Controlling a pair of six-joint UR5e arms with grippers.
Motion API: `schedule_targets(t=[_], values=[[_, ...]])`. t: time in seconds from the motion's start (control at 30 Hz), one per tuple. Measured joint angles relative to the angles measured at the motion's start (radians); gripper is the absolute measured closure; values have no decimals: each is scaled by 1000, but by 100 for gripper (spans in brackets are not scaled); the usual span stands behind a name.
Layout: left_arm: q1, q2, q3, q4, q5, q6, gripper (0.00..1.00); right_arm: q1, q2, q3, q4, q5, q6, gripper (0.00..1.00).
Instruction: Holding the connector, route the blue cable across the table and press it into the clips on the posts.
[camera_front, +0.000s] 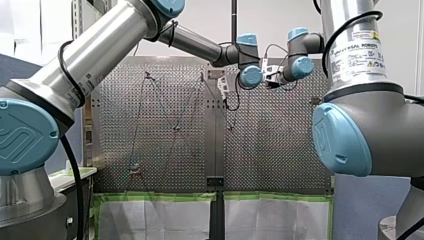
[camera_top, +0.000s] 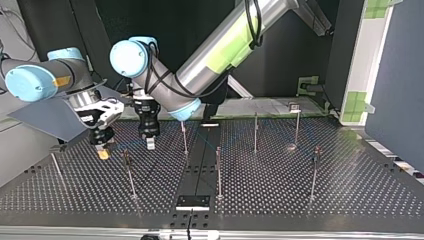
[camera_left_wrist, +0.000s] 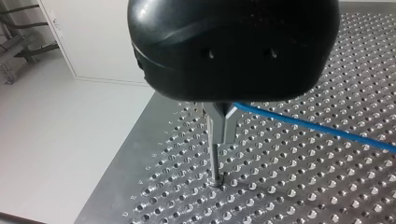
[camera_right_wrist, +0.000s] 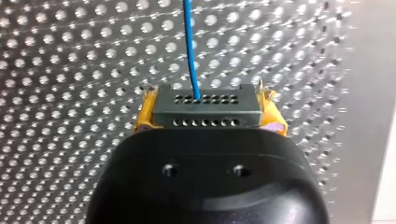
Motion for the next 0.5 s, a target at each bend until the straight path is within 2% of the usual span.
schedule_targets(t=[0.23, 0.5], values=[[10, 1, 0, 5, 20, 2, 100, -4, -35, -5, -16, -16, 42, 100], [17, 1, 0, 37, 77, -5, 100, -12, -44, -5, -34, -25, 64, 100]])
